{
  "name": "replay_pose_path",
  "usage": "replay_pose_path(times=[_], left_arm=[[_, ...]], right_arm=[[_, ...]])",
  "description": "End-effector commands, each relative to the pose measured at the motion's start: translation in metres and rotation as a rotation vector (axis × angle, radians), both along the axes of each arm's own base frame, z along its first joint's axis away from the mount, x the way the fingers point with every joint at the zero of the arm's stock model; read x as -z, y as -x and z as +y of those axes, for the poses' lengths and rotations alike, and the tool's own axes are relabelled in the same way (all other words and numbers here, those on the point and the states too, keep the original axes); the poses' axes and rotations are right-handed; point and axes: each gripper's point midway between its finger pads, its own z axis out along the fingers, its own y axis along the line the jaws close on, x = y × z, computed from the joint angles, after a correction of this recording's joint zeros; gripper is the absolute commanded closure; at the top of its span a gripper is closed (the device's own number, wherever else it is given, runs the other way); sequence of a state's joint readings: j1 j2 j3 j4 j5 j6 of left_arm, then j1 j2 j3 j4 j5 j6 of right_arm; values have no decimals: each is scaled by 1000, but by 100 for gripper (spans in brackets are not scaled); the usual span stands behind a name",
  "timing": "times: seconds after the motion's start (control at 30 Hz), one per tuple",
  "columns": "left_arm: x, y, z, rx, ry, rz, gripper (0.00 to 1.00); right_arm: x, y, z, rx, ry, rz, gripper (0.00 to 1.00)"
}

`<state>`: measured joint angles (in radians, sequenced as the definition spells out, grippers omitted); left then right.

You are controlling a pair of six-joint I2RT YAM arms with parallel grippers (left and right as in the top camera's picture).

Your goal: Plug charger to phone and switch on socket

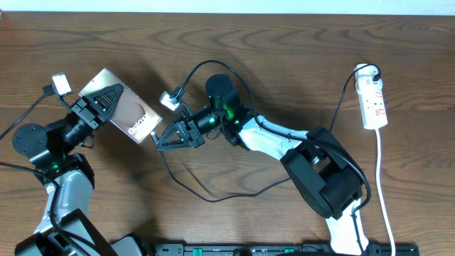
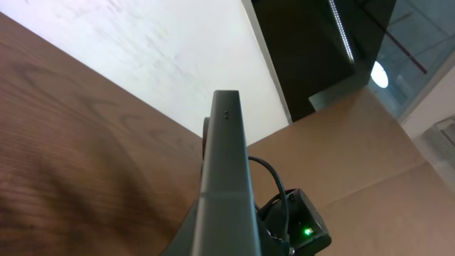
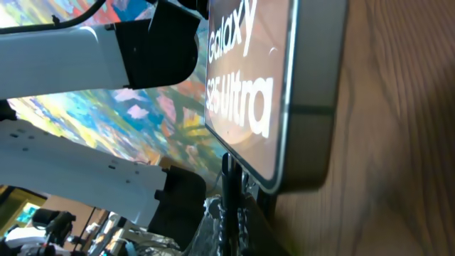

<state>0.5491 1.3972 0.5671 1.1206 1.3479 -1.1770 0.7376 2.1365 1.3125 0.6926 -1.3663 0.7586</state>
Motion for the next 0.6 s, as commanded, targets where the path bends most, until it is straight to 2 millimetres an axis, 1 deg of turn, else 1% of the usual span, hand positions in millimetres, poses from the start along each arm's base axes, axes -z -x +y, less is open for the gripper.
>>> replay_pose_path(times=[0.0,0.13,0.37,0.57], left_arm=[[-3,11,-16,106,-47,-28,93],[-1,16,-20,145,-68,-39,93],[0,21,-24,184,-83,-43,92],[2,27,-28,226,-94,-44,92]], right_arm=[[-5,-13,1,55,-8,-16,99],[-5,-12,-1,43,-10,-15,99],[-6,-3,-6,-14,-22,-23,99],[-6,-2,-8,-30,-24,-21,99]])
